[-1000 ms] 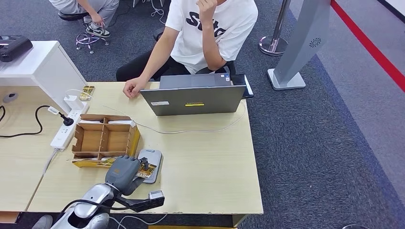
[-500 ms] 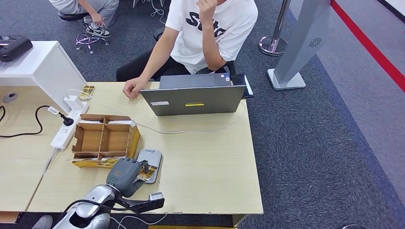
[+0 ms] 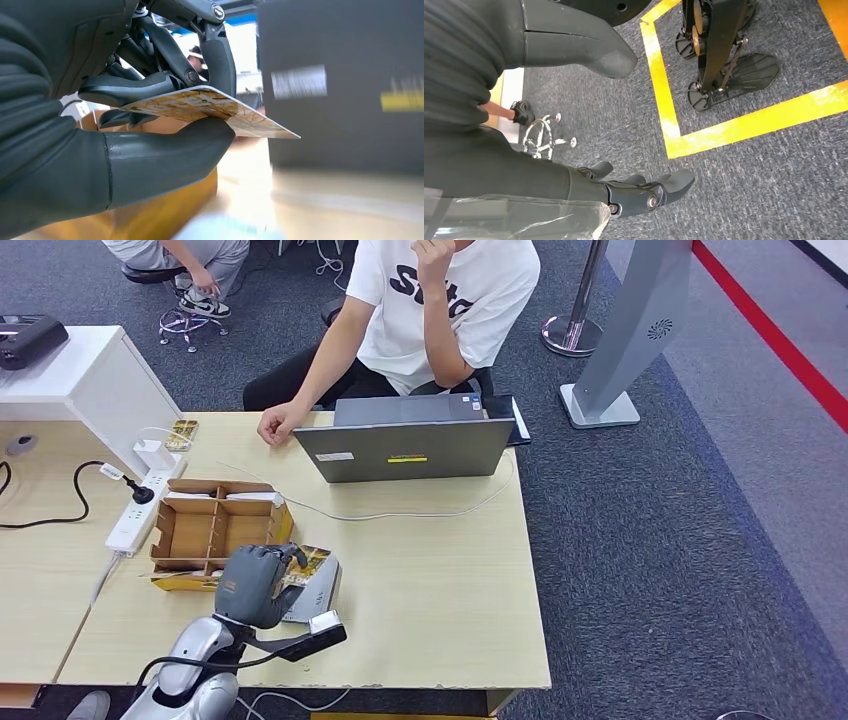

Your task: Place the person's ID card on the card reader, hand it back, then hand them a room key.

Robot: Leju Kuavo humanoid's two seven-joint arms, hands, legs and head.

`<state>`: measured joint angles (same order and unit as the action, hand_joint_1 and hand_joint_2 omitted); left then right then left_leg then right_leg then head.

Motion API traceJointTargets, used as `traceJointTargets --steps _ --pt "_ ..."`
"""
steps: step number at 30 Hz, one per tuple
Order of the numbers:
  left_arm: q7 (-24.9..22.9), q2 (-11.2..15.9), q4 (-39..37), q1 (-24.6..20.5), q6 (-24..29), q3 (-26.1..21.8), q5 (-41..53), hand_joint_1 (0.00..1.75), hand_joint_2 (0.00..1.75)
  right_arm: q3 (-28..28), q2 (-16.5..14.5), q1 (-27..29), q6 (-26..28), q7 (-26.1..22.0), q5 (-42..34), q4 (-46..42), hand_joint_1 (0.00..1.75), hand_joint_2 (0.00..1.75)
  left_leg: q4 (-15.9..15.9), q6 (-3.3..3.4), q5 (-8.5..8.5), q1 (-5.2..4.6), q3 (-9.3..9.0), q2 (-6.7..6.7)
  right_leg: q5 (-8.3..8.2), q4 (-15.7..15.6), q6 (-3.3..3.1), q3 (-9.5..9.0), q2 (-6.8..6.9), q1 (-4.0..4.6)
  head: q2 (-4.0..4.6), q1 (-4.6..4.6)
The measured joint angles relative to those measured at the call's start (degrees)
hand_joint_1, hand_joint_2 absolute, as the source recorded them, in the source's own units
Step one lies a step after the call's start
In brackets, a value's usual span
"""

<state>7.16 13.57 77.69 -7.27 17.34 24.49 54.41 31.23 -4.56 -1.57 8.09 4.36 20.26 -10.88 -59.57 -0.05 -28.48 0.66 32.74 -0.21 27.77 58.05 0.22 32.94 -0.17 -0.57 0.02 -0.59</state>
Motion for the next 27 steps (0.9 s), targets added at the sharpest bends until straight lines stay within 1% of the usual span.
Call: traceJointTargets --steps 2,4,8,12,17,22,23,26,27 --pt "0.96 -0.34 1.03 -0.37 1.60 -2.34 -1.51 1.75 1.75 0.01 -0.03 0.00 -0.11 -0.26 0.48 0.00 0.00 1.75 0.00 0.00 0.00 0.01 -0.01 0.00 0.00 0.00 0.00 0.01 0.00 0.00 0.00 -0.01" --pt "1.11 -0.24 1.53 -1.69 2.10 -4.80 -2.27 1.75 1.75 0.01 -0.05 -0.01 -0.35 -0.50 0.94 0.00 0.00 1.75 0.00 -0.02 0.02 0.03 0.00 -0.01 0.00 0.01 -0.01 0.02 0.02 0.01 0.00 -0.01" --pt "-0.20 1.40 0.52 -7.14 -0.20 -9.63 -2.65 1.75 1.75 0.01 -0.05 -0.10 -1.08 -1.29 1.98 0.00 0.00 1.75 0.01 -0.12 0.11 0.07 0.01 -0.03 -0.04 0.07 -0.06 0.03 0.05 0.02 0.00 -0.01" --pt "-0.65 3.09 -3.10 -13.07 -1.97 -13.65 -2.40 1.75 1.75 -0.01 -0.05 -0.16 -1.36 -1.48 2.80 0.00 0.00 1.75 0.01 -0.17 0.15 0.07 0.00 -0.02 -0.06 0.13 -0.10 0.04 0.04 0.03 0.00 -0.01" --pt "-1.14 4.42 -9.05 -18.19 -2.19 -15.34 -0.35 1.75 1.75 -0.01 -0.05 -0.37 -1.80 -1.19 3.73 0.00 0.00 1.75 0.01 -0.19 0.17 0.05 0.00 -0.02 -0.06 0.14 -0.10 0.05 0.02 0.03 0.00 -0.01" --pt "-1.17 4.97 -12.24 -20.06 -1.72 -15.65 0.53 1.75 1.75 -0.02 -0.05 -0.44 -1.84 -0.97 4.08 0.00 0.00 1.75 0.01 -0.19 0.16 0.04 0.02 -0.02 -0.06 0.12 -0.10 0.06 0.02 0.02 0.00 -0.01" --pt "-1.17 5.01 -12.63 -20.22 -1.62 -15.66 0.62 1.59 1.75 -0.02 -0.05 -0.44 -1.81 -0.96 4.13 0.00 0.00 1.75 0.01 -0.19 0.16 0.04 0.02 -0.01 -0.06 0.12 -0.10 0.07 0.01 0.02 0.00 0.00" --pt "-1.08 5.03 -13.49 -20.47 -1.28 -15.68 0.81 0.28 1.75 -0.01 -0.05 -0.44 -1.74 -0.88 4.16 0.00 0.00 1.75 0.01 -0.19 0.15 0.04 0.02 0.08 -0.07 0.12 -0.10 0.09 -0.08 0.02 0.00 0.00" --pt "-0.98 5.02 -13.65 -20.48 -1.10 -15.69 0.81 0.00 1.75 -0.01 -0.05 -0.43 -1.72 -0.82 4.16 0.00 0.00 1.75 0.01 -0.19 0.15 0.04 0.03 0.11 -0.07 0.12 -0.10 0.10 -0.10 0.02 0.00 -0.01"
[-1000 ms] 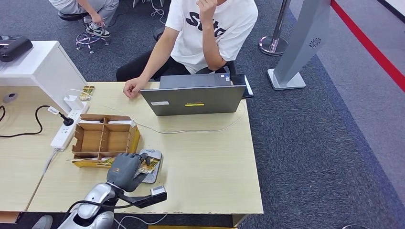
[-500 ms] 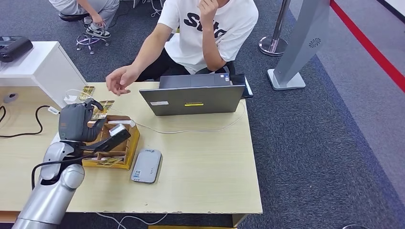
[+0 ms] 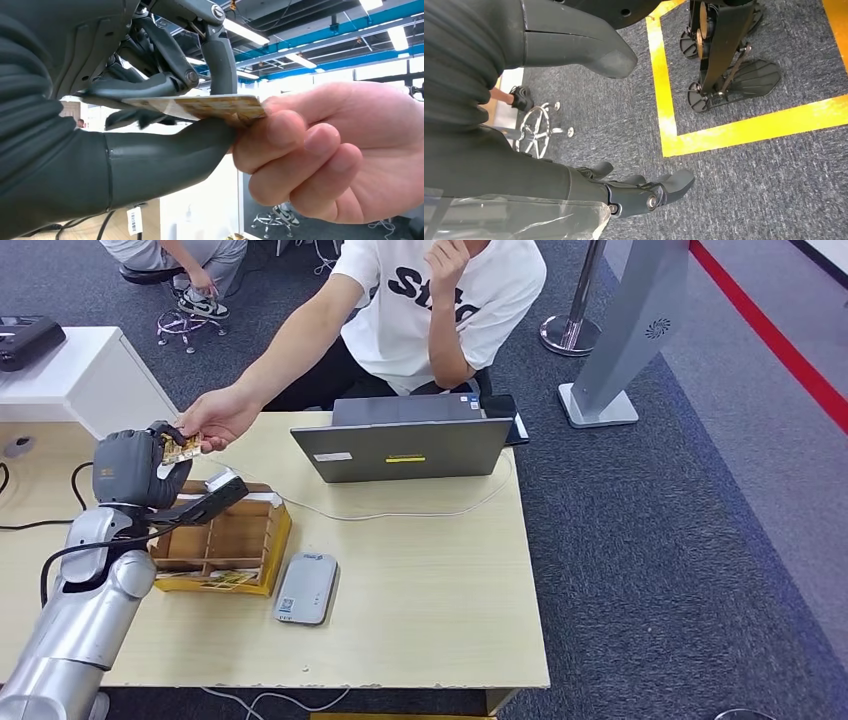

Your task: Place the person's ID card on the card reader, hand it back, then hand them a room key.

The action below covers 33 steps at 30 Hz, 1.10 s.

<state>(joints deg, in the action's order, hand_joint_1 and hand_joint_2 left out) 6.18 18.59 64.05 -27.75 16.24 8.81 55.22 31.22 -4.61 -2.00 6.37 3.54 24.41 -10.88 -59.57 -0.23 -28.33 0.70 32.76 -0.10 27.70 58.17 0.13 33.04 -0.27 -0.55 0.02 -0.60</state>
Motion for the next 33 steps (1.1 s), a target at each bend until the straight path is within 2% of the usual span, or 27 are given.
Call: traceJointTargets --steps 9,15,19,23,29,33 --pt "2.53 -0.49 1.90 4.06 3.82 -0.39 -1.35 0.00 1.75 0.03 -0.14 0.00 0.77 0.73 -0.04 0.00 0.00 1.75 0.01 0.02 -0.02 0.01 0.03 0.01 0.01 -0.01 0.00 0.05 0.00 0.00 0.00 0.00" --pt "6.18 -2.35 9.55 10.69 6.85 -0.68 -3.89 0.00 1.75 0.98 -0.37 0.03 1.02 0.86 -0.54 0.00 0.00 1.75 0.01 0.02 -0.04 -0.02 0.04 0.02 0.01 -0.03 0.00 0.06 0.00 -0.01 0.00 0.00" --pt "8.92 -5.06 17.21 16.82 4.42 -0.61 -8.59 0.00 1.75 1.98 -0.55 0.06 1.53 0.75 -1.20 0.00 0.00 1.75 0.01 0.05 -0.07 -0.04 0.04 0.04 0.02 -0.07 0.01 0.07 -0.01 -0.02 0.00 0.00" --pt "9.19 -7.52 23.30 21.97 2.11 -0.10 -10.70 0.00 1.75 2.89 -0.75 0.10 1.79 0.58 -1.61 0.00 0.00 1.75 0.01 0.09 -0.11 -0.04 0.06 0.07 0.03 -0.09 0.02 0.09 -0.01 -0.02 -0.01 0.01" --pt "9.33 -8.53 26.66 23.95 1.12 -0.02 -10.82 0.00 1.75 3.53 -0.85 0.10 1.78 0.55 -1.62 0.00 0.00 1.75 0.01 0.07 -0.09 -0.01 0.06 0.06 0.02 -0.06 0.01 0.09 0.01 -0.02 -0.01 -0.01" --pt "9.31 -8.60 27.73 25.59 -1.06 1.68 -7.60 0.00 1.75 4.10 -0.85 0.13 1.78 0.55 -1.62 0.00 0.00 1.75 0.01 0.07 -0.09 -0.01 0.05 0.06 0.01 -0.05 0.01 0.09 0.00 -0.02 0.00 0.00"
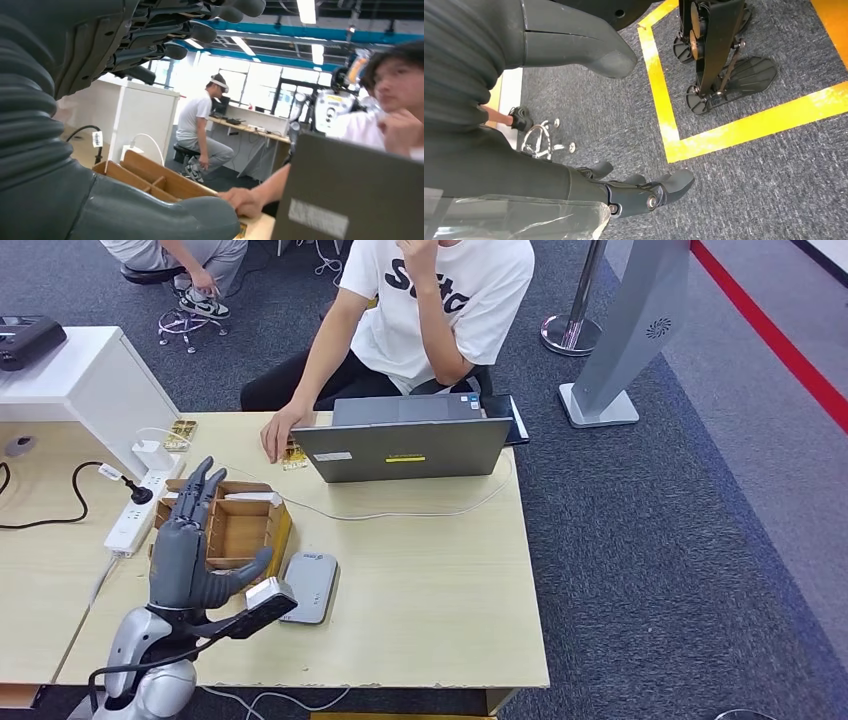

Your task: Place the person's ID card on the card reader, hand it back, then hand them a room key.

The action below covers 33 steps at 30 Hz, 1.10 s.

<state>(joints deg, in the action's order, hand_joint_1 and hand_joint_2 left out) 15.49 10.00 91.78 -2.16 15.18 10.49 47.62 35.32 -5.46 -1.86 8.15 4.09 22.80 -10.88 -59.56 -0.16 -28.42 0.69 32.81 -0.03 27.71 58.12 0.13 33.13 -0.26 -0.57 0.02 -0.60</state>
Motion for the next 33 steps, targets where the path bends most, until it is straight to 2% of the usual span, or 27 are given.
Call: traceJointTargets --steps 4,7,11,16,25,33 --pt "-1.43 1.24 0.63 1.07 -2.46 2.86 6.18 0.00 1.75 0.23 0.00 0.00 -0.05 -0.12 0.03 0.00 0.00 1.75 0.00 0.00 0.00 -0.01 0.02 -0.01 0.01 0.00 0.00 0.00 0.01 0.00 0.00 -0.01" --pt "-3.56 4.69 0.91 1.37 -4.58 6.15 12.09 0.00 1.75 0.76 0.00 0.02 -0.10 -0.12 0.12 0.00 0.00 1.75 0.01 0.00 0.00 0.00 0.02 0.00 0.01 0.00 0.00 0.01 -0.01 0.00 0.00 0.00" --pt "-8.22 9.80 1.92 1.82 -4.14 9.18 20.08 0.00 1.75 1.62 -0.01 0.12 0.03 0.26 0.12 0.00 0.00 1.75 0.02 0.00 0.00 0.03 0.02 0.01 0.01 0.01 -0.01 0.02 -0.01 0.01 0.00 -0.01" --pt "-11.39 13.69 3.01 2.02 -3.47 10.96 24.44 0.00 1.75 2.54 -0.05 0.18 0.07 0.50 0.13 0.00 0.00 1.75 0.02 -0.01 0.00 0.03 0.02 0.00 0.01 0.01 -0.01 0.01 0.00 0.02 0.00 -0.01" --pt "-14.71 16.59 2.97 1.71 -4.34 12.25 28.11 0.00 1.75 3.03 -0.33 0.15 0.15 0.37 0.75 0.00 0.00 1.75 0.02 0.00 0.00 0.00 0.02 0.00 0.01 0.00 -0.01 0.01 0.00 0.02 0.00 0.00" --pt "-16.73 17.06 1.59 1.31 -6.11 12.37 27.45 0.00 1.75 3.60 -0.54 0.15 0.21 0.51 1.16 0.00 0.00 1.75 0.02 0.00 0.00 0.01 0.02 0.00 0.01 0.01 -0.01 0.01 0.00 0.02 0.00 -0.01"
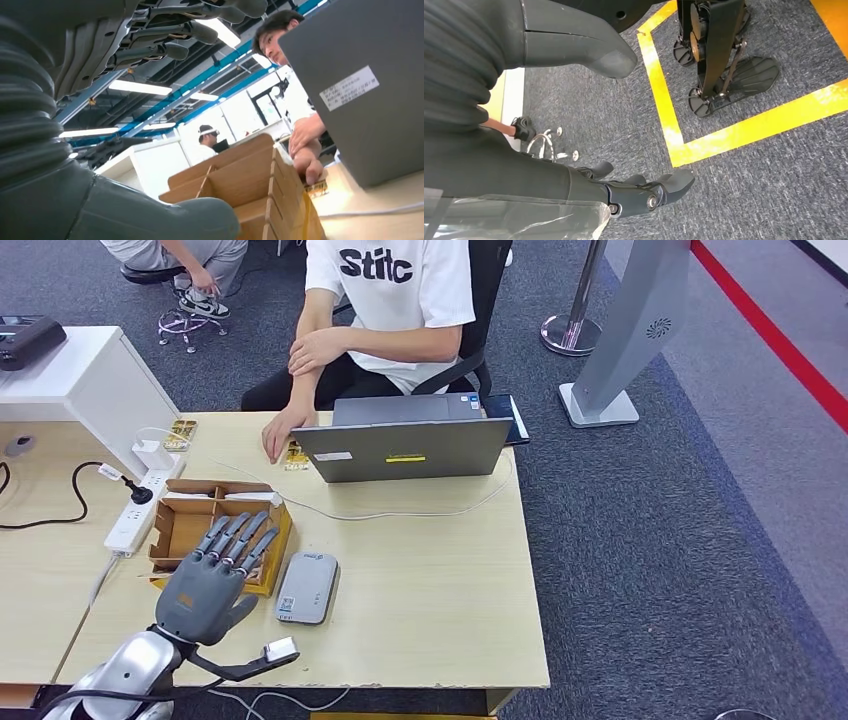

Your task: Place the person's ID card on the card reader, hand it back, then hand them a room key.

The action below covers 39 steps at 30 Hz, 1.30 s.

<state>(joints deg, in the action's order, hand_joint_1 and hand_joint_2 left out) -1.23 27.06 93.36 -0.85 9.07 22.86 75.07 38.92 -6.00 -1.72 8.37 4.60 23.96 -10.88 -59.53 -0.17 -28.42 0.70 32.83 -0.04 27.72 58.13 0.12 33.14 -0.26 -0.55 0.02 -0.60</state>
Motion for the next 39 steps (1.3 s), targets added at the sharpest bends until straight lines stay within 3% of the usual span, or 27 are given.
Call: traceJointTargets --steps 17,39 --pt "-0.60 -0.26 -4.16 -0.17 -0.51 -0.54 -1.79 0.00 1.75 0.46 -0.01 0.00 -0.12 0.12 0.80 0.00 0.00 1.75 0.00 0.00 0.00 0.00 0.00 0.00 0.00 0.00 0.00 0.00 0.00 0.00 0.00 0.01" --pt "-1.58 -2.37 -12.67 -0.99 -0.68 -5.30 -1.67 0.00 1.75 0.87 -0.01 -0.02 -0.24 0.17 2.64 0.00 0.00 1.75 0.00 0.00 0.00 0.01 0.00 0.00 0.00 0.00 0.00 0.00 0.00 0.00 -0.01 0.01"
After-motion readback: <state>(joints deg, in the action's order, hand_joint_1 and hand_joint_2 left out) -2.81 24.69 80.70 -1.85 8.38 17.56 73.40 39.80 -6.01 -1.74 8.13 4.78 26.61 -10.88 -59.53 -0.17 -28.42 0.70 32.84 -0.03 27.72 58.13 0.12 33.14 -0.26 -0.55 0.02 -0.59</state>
